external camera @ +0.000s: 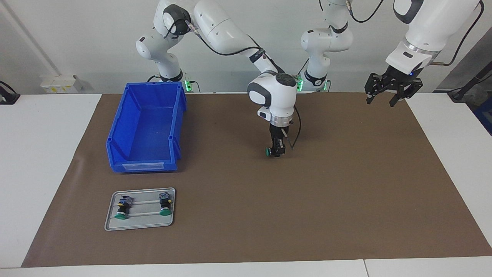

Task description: Place and press button with both arms

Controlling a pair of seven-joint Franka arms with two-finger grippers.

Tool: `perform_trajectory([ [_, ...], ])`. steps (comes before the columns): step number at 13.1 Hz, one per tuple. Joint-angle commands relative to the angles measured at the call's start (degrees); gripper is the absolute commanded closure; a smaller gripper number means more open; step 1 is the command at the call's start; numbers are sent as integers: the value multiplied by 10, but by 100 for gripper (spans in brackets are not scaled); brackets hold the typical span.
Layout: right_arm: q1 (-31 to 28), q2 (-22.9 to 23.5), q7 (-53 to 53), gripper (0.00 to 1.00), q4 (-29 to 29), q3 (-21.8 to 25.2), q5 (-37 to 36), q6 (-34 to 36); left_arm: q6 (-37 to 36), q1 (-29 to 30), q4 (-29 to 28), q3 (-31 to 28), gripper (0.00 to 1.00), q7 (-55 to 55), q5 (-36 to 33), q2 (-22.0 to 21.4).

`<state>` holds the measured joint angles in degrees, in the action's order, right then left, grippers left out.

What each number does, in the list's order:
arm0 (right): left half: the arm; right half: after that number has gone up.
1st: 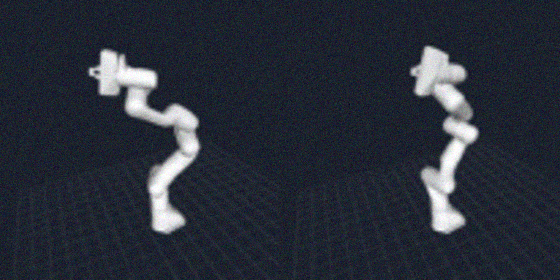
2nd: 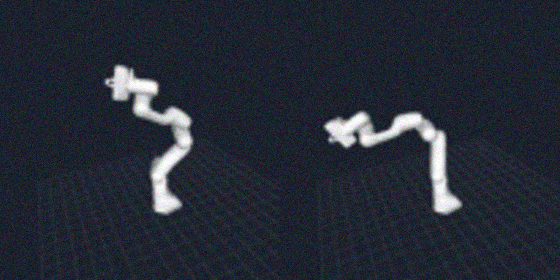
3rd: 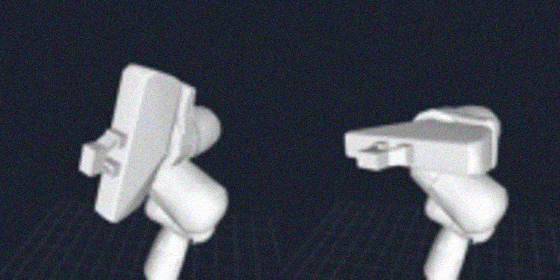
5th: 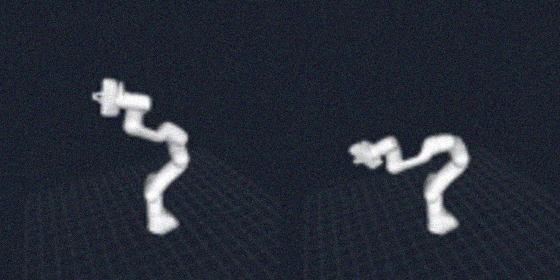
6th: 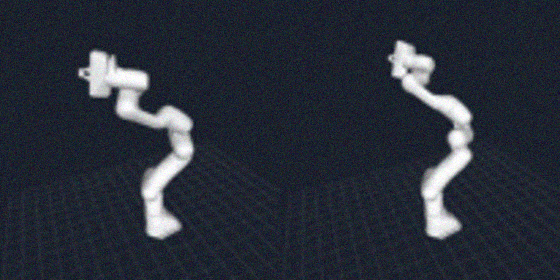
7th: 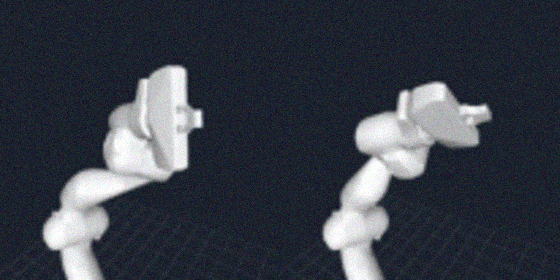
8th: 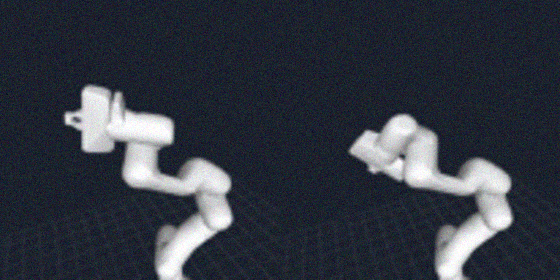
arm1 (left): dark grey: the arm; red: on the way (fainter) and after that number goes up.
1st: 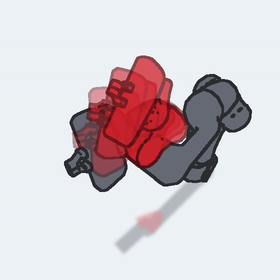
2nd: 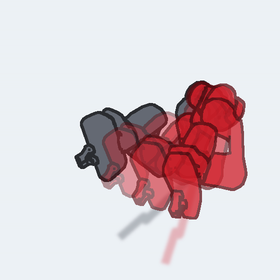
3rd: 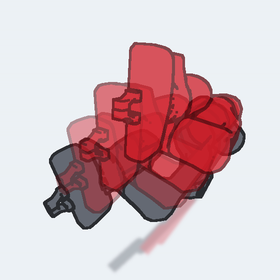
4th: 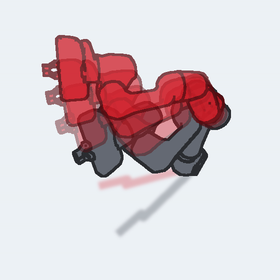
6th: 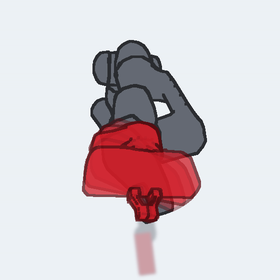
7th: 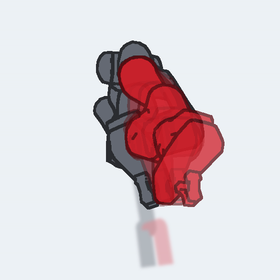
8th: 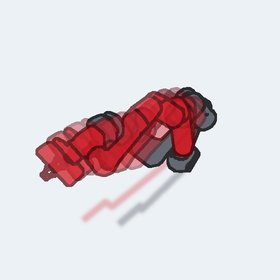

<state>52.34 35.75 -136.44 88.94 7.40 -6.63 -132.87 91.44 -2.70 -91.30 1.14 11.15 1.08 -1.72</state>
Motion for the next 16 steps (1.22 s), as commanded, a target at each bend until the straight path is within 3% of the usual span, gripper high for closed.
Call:
perform_trajectory([
  [1,1,-11,-22,39,19,1,-15,-14,31,-10,-39,3,24,27,-7,-25],
  [2,1,-10,-20,14,13,2,-18,-6,36,-17,-44,3,17,61,-2,-26],
  [3,1,-11,-15,0,8,4,-31,-2,45,-27,-61,4,10,103,-1,-34],
  [5,-4,-13,-12,0,3,2,-73,-1,83,-44,-98,4,7,140,1,-47],
  [7,-12,-32,11,0,4,2,-75,2,96,-45,-112,4,6,219,49,-48],
  [13,-92,-177,169,0,70,1,-65,15,127,-80,-151,4,5,430,69,-29],
  [16,-134,-212,300,0,84,1,-65,48,178,-129,-182,4,5,460,69,-1],
])
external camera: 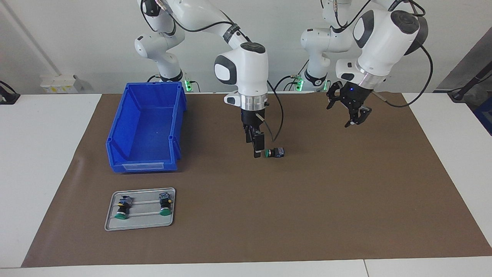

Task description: Place and press button with both arms

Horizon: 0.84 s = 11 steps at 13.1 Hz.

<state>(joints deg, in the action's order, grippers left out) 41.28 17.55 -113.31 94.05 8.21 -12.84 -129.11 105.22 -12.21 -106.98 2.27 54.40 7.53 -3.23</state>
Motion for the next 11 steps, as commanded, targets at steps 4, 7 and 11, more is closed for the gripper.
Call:
perform_trajectory([
  [4,-114,-92,311,0,33,-7,88,50,183,-108,-106,-8,6,19,5,44],
  [7,-185,-126,524,0,32,-6,121,113,253,-141,-141,-9,5,18,5,70],
  [11,-266,-167,728,0,24,-6,142,191,309,-177,-124,-10,3,-7,5,138],
])
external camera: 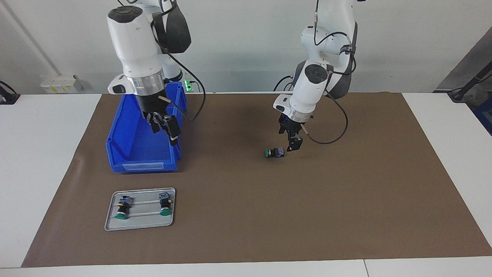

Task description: Place and press button with both arms

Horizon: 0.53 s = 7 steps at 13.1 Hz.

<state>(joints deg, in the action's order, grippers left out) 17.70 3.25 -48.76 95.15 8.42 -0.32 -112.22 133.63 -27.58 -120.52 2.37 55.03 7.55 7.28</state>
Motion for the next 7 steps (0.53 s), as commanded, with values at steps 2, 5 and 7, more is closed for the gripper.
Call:
perform_trajectory([
  [2,-56,-40,178,0,12,-5,16,57,31,-35,49,-11,3,-45,0,82],
  [5,-85,-66,276,0,12,-2,16,117,71,-46,61,-11,3,-57,-2,114],
  [7,-101,-81,339,0,13,-2,15,172,77,-56,59,-12,3,-60,-3,121],
])
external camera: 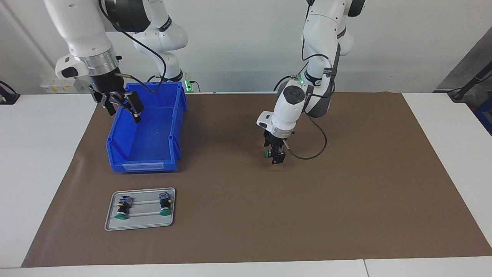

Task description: Place and press button with both arms

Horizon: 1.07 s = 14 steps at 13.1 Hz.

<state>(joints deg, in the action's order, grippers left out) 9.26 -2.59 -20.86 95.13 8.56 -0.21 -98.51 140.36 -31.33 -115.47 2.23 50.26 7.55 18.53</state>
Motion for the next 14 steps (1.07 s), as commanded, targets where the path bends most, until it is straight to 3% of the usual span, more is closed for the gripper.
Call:
perform_trajectory([
  [1,-23,-28,78,0,13,-3,14,58,7,-23,1,-12,5,-15,-3,8],
  [3,-35,-28,84,0,6,-4,6,75,7,-24,-1,-12,10,-17,-3,7],
  [4,-40,-19,104,0,-18,-3,10,80,4,-24,2,-12,22,-21,-3,7],
  [5,-47,-2,133,0,-41,-3,7,95,4,-24,1,-12,42,-21,-6,7],
  [7,-50,34,146,0,-99,-5,3,120,3,-24,1,-13,60,-21,-36,7],
  [8,-50,42,150,0,-111,-5,2,126,2,-24,2,-12,69,-21,-55,6],
  [10,-59,37,241,0,-96,-4,6,119,-9,-24,6,-13,100,-21,-82,2],
  [12,-57,24,278,0,-70,-4,1,122,-12,-20,17,-13,100,-21,-105,-5],
  [14,-59,16,234,0,-61,-4,3,123,-14,-12,22,-16,100,-18,-105,-28],
])
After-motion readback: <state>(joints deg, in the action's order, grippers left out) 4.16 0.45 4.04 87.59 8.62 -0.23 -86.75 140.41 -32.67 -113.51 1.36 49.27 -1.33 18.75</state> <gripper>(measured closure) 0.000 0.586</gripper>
